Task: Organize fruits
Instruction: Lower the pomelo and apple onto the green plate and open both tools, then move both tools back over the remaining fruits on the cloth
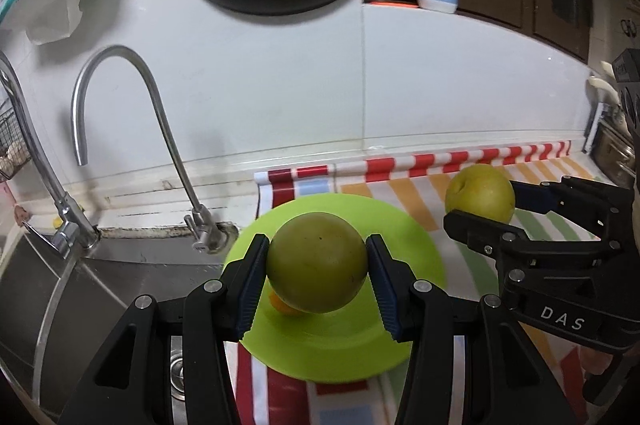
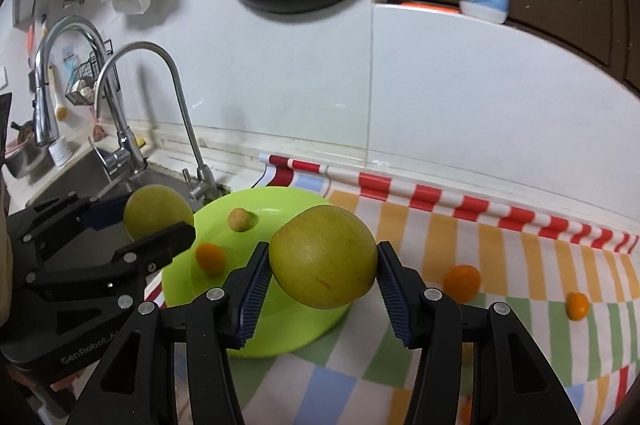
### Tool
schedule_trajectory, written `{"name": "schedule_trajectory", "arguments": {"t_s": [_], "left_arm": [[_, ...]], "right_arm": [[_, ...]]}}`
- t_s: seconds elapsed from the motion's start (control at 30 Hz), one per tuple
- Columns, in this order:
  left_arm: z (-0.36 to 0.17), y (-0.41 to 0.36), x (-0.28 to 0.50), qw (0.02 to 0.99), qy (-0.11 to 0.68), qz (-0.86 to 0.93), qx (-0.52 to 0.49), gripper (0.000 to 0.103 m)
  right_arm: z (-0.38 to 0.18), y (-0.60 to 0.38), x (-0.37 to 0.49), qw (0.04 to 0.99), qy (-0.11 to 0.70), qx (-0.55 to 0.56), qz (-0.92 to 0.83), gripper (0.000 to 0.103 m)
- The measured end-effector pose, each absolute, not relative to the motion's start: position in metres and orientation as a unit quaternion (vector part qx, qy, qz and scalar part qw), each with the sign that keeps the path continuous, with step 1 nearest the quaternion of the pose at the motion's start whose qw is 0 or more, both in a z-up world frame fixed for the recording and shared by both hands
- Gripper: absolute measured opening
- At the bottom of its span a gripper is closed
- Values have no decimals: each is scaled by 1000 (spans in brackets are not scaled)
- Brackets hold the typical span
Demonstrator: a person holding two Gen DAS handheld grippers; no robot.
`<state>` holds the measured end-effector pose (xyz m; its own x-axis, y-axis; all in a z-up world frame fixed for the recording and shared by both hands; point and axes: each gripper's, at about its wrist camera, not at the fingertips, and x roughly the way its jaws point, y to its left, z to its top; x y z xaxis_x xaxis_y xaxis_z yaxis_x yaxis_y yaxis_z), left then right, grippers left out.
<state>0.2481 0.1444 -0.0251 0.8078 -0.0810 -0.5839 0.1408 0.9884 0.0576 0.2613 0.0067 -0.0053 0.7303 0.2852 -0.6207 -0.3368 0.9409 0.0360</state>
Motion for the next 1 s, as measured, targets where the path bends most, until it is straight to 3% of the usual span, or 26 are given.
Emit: {"name": "schedule_trajectory", "arguments": {"t_s": [0.63,1.0], "left_arm": [[-73,172,308,931,359,-59,36,49],[-51,167,278,945,321,-30,46,63]], "right_arm": [[-51,40,321,906,375,-56,189,53],[-43,25,307,915,358,-55,175,55]]}}
